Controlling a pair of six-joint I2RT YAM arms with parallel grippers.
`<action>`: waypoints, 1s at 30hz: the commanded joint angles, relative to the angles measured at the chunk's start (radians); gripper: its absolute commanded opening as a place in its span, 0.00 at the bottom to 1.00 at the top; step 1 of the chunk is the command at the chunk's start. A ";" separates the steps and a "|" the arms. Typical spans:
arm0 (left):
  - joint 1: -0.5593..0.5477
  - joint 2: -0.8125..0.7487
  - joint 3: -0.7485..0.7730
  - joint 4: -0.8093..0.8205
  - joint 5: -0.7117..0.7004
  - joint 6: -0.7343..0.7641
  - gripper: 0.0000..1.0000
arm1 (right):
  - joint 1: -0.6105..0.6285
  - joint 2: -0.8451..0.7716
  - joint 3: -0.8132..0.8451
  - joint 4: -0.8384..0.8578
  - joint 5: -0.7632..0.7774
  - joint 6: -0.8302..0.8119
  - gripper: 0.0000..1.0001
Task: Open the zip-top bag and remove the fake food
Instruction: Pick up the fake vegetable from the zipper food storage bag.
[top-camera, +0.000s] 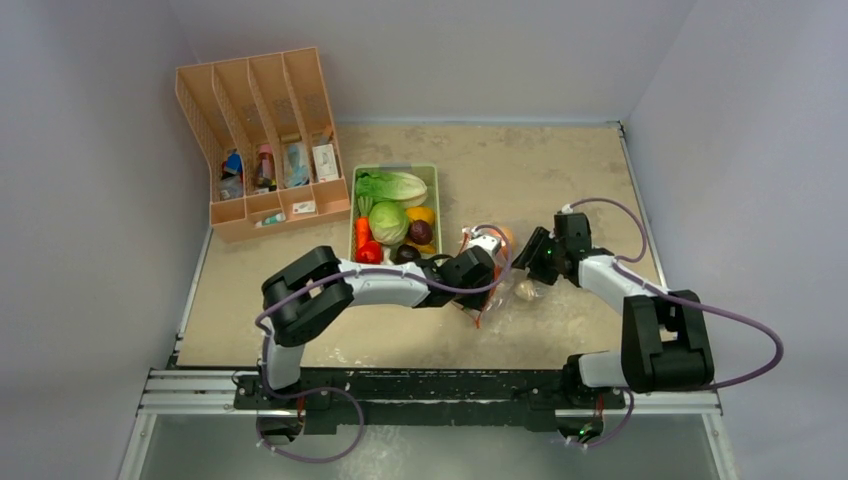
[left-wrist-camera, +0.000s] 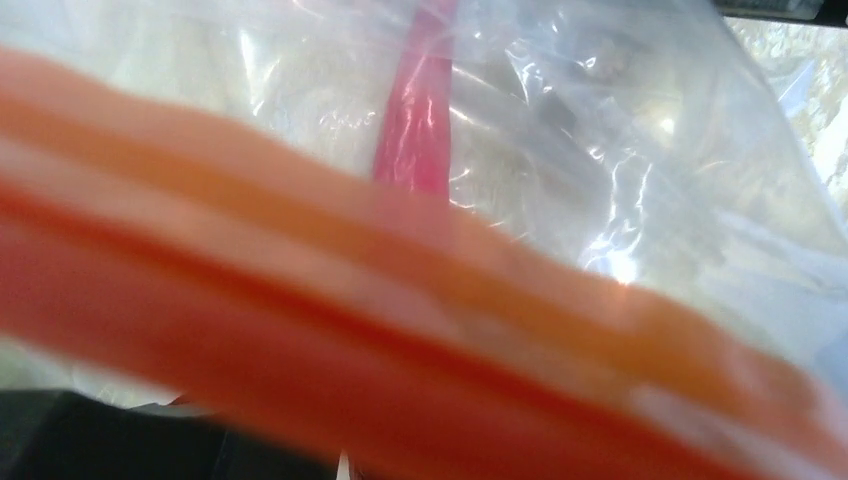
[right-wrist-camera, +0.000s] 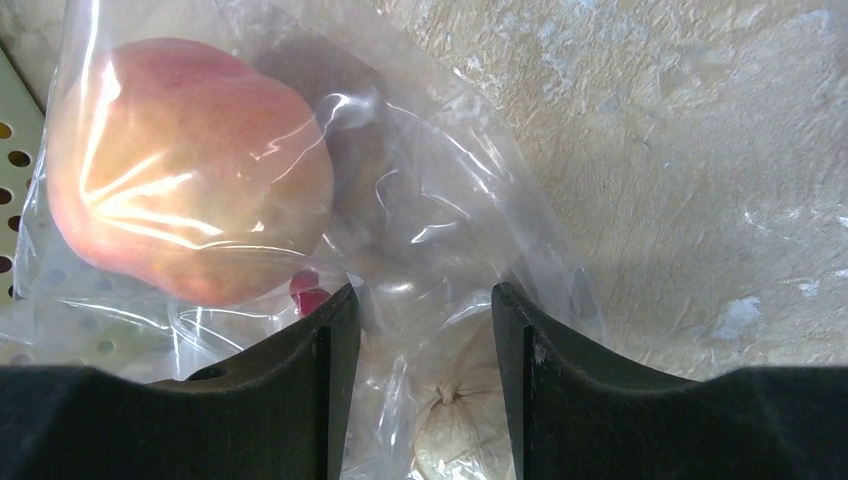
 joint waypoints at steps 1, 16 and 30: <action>-0.022 0.028 0.017 -0.122 -0.081 0.063 0.43 | -0.003 -0.025 -0.022 -0.066 0.019 -0.023 0.54; -0.026 -0.157 0.003 -0.089 -0.149 0.032 0.06 | -0.004 -0.059 -0.040 -0.078 0.054 0.057 0.55; -0.025 -0.286 -0.017 -0.195 -0.209 -0.012 0.01 | -0.004 -0.112 -0.009 -0.125 0.126 0.070 0.54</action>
